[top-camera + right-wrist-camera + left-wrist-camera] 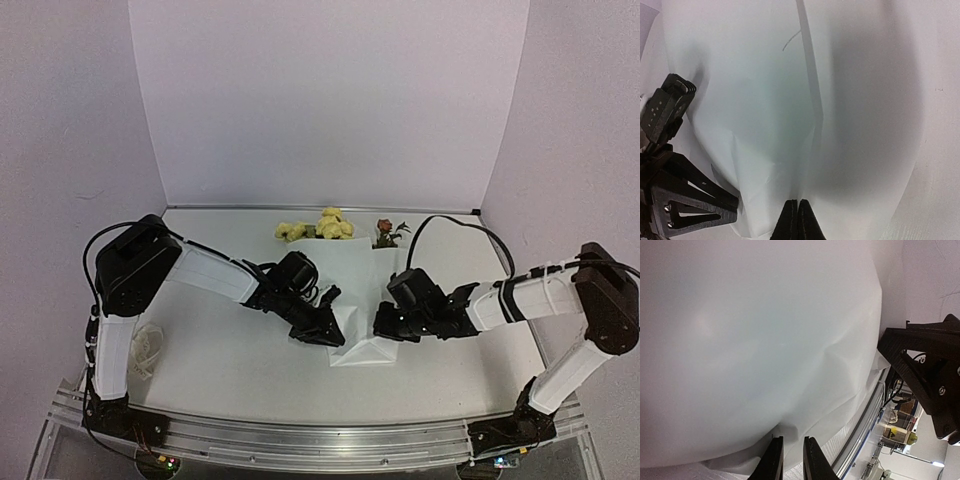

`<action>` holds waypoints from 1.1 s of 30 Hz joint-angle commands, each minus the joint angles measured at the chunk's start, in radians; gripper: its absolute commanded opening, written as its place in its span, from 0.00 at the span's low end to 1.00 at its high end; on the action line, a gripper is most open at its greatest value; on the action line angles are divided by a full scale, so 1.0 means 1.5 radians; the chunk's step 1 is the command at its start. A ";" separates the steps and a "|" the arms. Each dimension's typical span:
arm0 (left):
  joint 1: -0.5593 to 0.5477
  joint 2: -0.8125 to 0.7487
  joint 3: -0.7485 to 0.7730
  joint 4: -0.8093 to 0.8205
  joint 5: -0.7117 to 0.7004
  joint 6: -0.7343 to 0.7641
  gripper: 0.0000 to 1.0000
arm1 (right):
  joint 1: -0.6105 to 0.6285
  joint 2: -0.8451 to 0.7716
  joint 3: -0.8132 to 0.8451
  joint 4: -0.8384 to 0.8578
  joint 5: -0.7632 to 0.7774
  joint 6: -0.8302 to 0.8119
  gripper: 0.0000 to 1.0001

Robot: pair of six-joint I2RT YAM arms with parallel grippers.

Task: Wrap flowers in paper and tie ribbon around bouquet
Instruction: Fold the wrapping paper along the fold line into a two-thirds folded shape.

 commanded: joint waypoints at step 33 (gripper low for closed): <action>0.198 -0.056 0.021 0.151 -0.033 -0.097 0.28 | 0.042 0.004 -0.041 -0.008 0.062 0.022 0.00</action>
